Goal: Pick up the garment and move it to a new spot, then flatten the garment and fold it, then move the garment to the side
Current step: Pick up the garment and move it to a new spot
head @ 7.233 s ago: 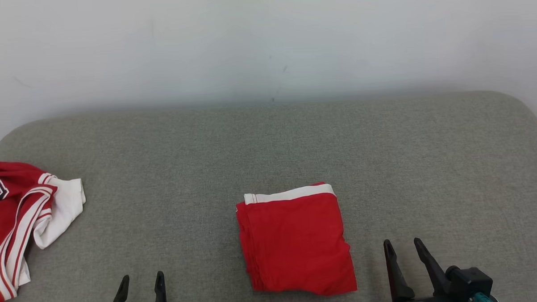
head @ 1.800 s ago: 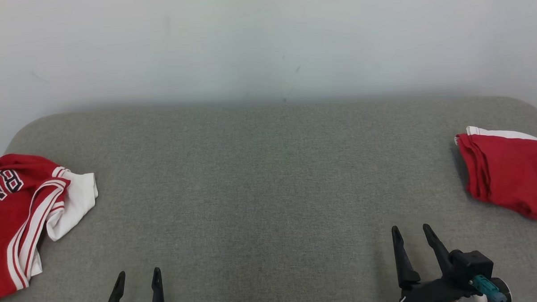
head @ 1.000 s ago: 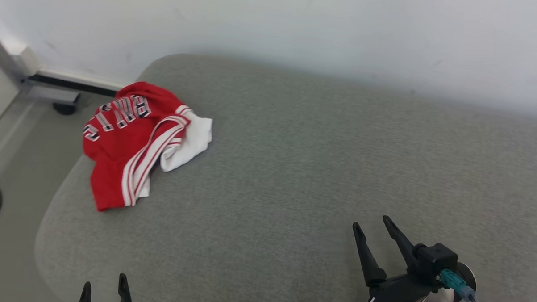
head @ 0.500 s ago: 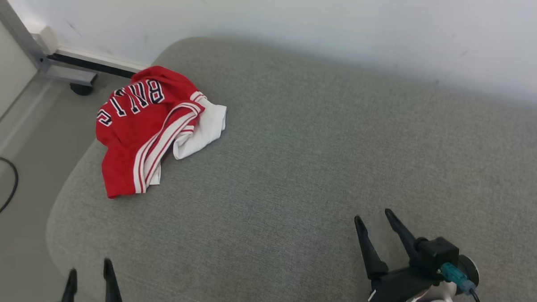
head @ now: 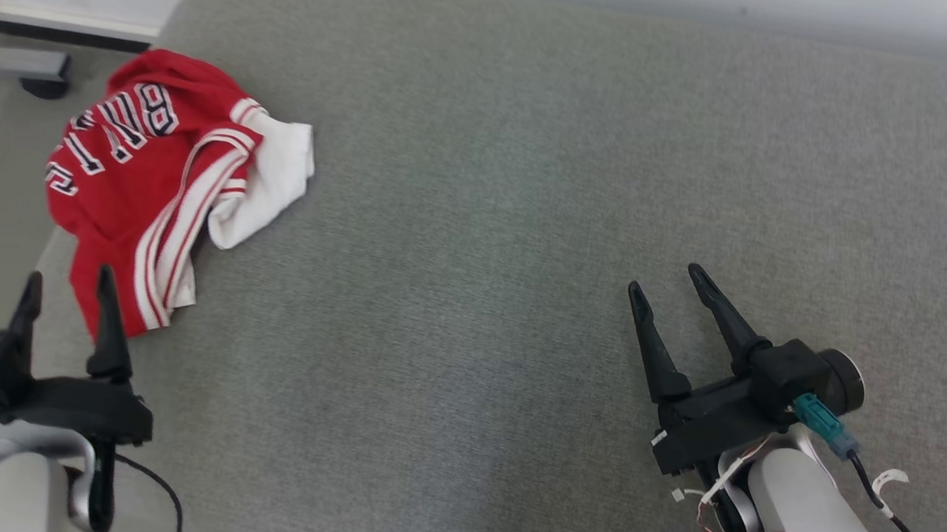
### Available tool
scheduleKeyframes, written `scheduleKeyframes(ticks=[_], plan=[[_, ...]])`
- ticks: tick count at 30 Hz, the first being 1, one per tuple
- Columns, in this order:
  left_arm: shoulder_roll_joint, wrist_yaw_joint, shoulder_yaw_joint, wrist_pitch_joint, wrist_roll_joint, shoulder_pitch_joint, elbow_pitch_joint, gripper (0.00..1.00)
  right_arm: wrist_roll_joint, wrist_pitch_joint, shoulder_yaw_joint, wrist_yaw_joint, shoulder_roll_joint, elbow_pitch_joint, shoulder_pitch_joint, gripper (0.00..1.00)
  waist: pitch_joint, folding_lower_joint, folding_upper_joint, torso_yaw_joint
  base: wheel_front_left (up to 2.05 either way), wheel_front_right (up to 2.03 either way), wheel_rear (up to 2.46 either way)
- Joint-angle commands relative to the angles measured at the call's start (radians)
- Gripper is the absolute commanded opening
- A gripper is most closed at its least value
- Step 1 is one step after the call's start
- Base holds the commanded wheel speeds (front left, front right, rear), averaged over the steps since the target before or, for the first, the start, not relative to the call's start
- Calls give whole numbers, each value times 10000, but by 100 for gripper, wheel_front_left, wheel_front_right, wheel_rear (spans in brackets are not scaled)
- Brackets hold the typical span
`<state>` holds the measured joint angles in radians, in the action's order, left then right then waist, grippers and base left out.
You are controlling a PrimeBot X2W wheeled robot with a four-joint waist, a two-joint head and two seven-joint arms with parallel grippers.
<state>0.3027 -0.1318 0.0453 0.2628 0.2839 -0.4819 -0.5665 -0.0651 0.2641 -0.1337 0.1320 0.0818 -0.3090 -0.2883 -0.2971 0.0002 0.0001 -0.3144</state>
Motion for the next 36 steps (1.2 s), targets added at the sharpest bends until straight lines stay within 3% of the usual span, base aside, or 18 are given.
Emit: scheduleKeyframes(ticks=[1,7,14,17,18,19,21,31,36], plan=[[115,28,-29,29,77,-223,-178,100,37,-1,-51,-22,49,74,-137,100,-870,-2,-1,685,0,0,0],[789,26,-547,29,745,-1455,-1993,100,77,1,-320,-22,291,570,-545,100,-1537,-2,-1,1102,0,0,0],[1049,25,-819,-126,1138,-2485,-4240,100,128,-3,-341,-22,558,1040,-798,100,-2054,-2,-1,1401,0,0,0],[1058,277,-869,-57,958,-2736,-4767,100,142,-6,-268,-22,569,1061,-756,100,-2066,-2,-1,1436,0,0,0],[1027,351,-875,-35,942,-2793,-4870,90,133,-6,-249,-22,561,1058,-745,100,-2053,-2,-1,1442,0,0,0],[988,410,-879,-22,904,-2818,-4925,31,128,-7,-225,-22,543,1045,-726,100,-2024,-2,-1,1441,0,0,0],[941,421,-891,3,815,-2871,-4849,0,128,-9,-196,-22,485,1027,-670,100,-1946,-2,-1,1426,0,0,0],[1080,366,-435,27,33,-2377,-2485,0,2,-1,-207,-22,120,895,-532,100,-1237,-2,-1,1425,0,0,0],[497,209,-509,27,-273,-2035,-1500,0,-206,0,-103,-22,-78,701,-336,100,-667,-2,-1,1623,0,0,0]])
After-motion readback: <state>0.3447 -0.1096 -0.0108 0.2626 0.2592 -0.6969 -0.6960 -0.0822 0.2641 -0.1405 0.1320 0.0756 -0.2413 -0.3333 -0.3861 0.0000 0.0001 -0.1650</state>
